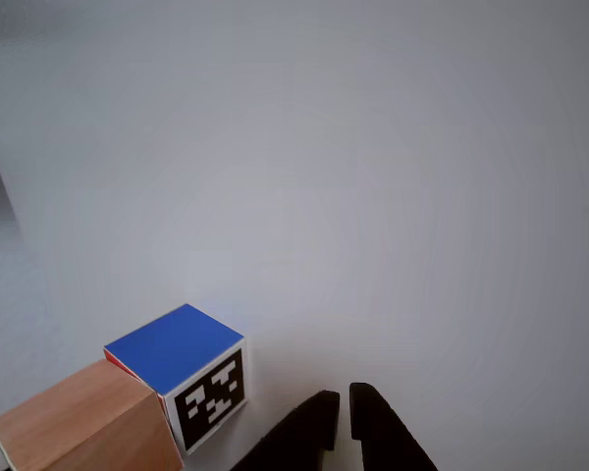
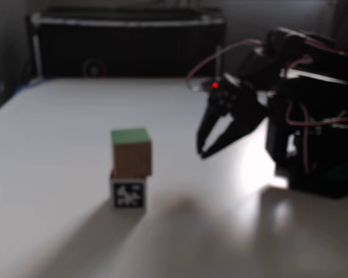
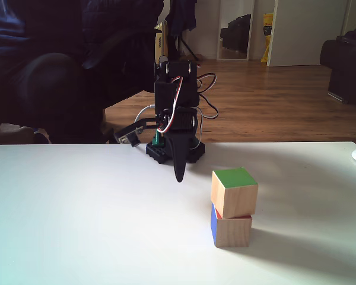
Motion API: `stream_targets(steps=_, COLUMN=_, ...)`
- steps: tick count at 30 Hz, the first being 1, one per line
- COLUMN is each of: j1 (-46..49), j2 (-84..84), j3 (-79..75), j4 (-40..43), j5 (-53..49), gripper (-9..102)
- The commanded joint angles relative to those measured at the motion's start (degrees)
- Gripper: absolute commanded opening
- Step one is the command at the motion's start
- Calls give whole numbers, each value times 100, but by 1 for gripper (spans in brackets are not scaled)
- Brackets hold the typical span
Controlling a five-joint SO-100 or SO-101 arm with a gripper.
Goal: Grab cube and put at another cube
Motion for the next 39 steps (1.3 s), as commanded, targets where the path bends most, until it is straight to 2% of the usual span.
stream_targets(steps=1, j1=-70, j2=26, j3=-35, j4=26, j5=-53, gripper=0)
stream_targets(steps=39, j1=-193, j2=26, j3=-35, j4=26, j5=-167, gripper=0)
